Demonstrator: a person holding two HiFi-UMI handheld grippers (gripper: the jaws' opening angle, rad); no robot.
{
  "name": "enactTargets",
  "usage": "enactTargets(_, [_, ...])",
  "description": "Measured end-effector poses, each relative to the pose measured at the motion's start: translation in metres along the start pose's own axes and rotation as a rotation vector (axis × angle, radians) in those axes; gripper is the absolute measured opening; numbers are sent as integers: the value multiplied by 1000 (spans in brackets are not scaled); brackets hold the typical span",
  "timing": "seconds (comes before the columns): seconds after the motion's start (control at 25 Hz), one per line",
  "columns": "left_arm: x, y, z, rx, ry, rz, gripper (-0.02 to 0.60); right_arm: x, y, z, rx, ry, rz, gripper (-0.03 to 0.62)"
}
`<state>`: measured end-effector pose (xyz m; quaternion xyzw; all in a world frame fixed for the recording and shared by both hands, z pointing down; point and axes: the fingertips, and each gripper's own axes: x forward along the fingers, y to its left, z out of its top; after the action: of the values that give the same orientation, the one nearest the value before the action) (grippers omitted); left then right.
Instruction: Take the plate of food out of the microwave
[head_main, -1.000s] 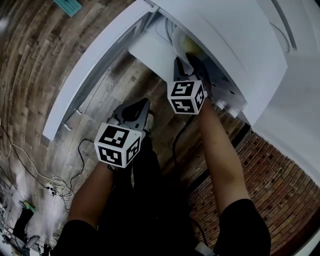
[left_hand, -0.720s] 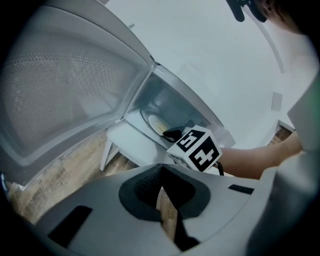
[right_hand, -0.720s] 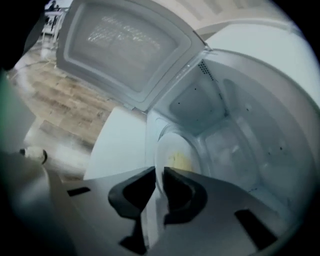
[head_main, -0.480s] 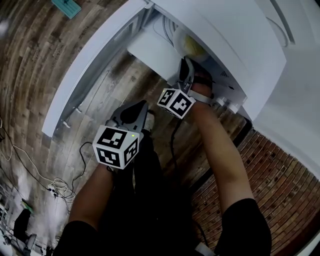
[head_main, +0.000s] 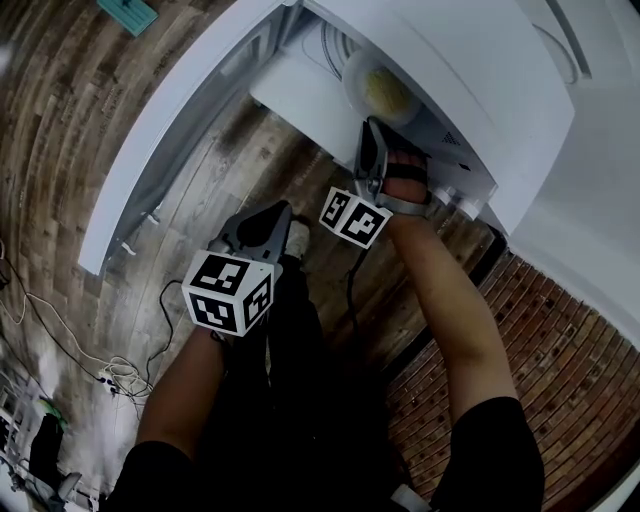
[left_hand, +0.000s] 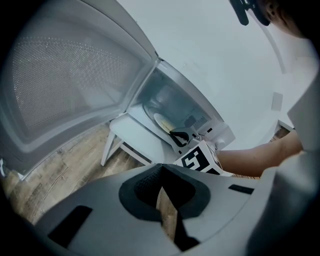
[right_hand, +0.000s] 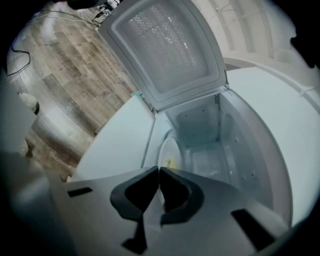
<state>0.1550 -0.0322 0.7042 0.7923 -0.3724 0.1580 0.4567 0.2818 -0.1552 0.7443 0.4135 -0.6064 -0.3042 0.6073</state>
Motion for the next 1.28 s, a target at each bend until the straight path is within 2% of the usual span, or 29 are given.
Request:
enactTargets(0.32, [8, 3, 0, 11, 18, -13, -2, 6, 3, -1, -96, 28, -82, 28])
enactTargets(0.36, [9, 4, 1, 13, 20, -14, -2, 8, 3, -1, -94, 35, -85, 38])
enactTargets(0.44, [11, 6, 2, 15, 23, -16, -2, 13, 3, -2, -80, 51, -80, 118])
enactTargets(0.48, [12, 7, 2, 15, 25, -17, -2, 15, 3, -3, -74, 60, -75, 124])
enactTargets(0.56, [12, 9, 3, 15, 29, -16, -2, 18, 3, -3, -77, 71, -75, 106])
enactTargets(0.6, [13, 10, 3, 15, 30, -16, -2, 19, 3, -3, -85, 70, -82, 56])
enactTargets(0.64, [13, 10, 3, 14, 30, -16, -2, 20, 2, -2, -94, 66, -90, 34])
enactTargets(1.04, [2, 0, 19, 40, 8, -29, -2, 0, -10, -3, -134, 44, -114, 24])
enactTargets(1.28, [-30, -23, 44, 73, -21, -25, -2, -52, -27, 12, -137, -4, -89, 24])
